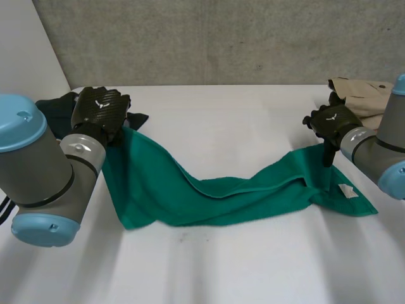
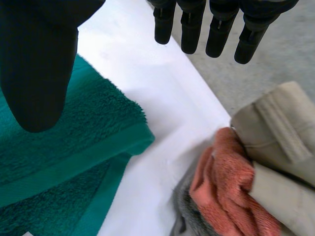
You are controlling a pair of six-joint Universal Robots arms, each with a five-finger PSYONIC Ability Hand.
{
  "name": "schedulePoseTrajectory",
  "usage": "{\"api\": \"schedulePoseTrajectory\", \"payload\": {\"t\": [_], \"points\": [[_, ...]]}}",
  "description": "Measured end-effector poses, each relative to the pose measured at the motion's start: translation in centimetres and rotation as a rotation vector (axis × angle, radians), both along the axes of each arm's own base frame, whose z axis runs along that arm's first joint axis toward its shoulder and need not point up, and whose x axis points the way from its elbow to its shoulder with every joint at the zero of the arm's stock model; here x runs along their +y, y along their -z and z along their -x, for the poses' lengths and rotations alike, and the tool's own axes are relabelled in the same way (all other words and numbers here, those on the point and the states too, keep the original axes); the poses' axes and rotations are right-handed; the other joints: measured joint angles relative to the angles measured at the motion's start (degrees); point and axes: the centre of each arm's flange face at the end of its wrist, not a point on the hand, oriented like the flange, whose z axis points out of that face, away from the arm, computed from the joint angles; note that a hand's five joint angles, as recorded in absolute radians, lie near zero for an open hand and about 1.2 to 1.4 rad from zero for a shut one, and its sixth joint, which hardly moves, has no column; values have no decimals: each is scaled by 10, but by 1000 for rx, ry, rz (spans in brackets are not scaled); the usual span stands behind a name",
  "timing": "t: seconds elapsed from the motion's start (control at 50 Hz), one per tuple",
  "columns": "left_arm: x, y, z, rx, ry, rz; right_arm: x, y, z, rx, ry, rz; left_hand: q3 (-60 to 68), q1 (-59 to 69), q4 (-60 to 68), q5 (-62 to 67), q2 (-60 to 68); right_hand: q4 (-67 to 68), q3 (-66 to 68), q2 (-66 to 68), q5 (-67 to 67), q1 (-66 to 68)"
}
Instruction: Fold the laundry.
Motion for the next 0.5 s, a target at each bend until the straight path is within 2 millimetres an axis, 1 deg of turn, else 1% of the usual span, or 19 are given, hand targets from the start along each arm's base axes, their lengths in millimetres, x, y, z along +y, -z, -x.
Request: {"api": "schedulePoseTrajectory", "payload": {"t": [0.06,0.08,0.12,0.14,0.26,0.34,0.36,0.42,0.46,0.5], "points": [[0,-1,0,2,1,5,10,-6,4,-5,17,2,0,0,0,0,0,3,5,5,7,4],[0,-2,1,2,1,5,13,-7,5,-6,20,-2,0,0,0,0,0,19,21,19,28,15],[0,-2,1,2,2,4,22,-10,7,-6,26,-17,0,0,0,0,0,45,48,45,58,40],[1,-2,1,2,3,3,30,-10,9,-8,29,-38,0,0,0,0,0,59,62,57,74,56],[6,-1,0,0,9,-2,52,-6,13,-50,36,-147,0,0,0,0,0,71,71,61,87,65],[7,-1,0,0,10,-2,56,0,11,-96,31,-204,0,0,0,0,0,75,75,61,92,68],[8,-1,0,0,10,-2,56,5,10,-122,26,-229,0,0,0,0,0,81,82,61,98,77],[8,-1,-1,-1,10,-3,54,12,7,-157,17,-255,0,0,0,0,0,89,91,75,105,86],[9,-1,-1,-2,10,-6,49,23,3,-203,7,-274,0,0,0,0,0,111,111,106,124,107],[9,0,-1,-3,9,-8,46,30,1,-223,3,-278,0,0,0,0,0,125,126,121,138,122]]}}
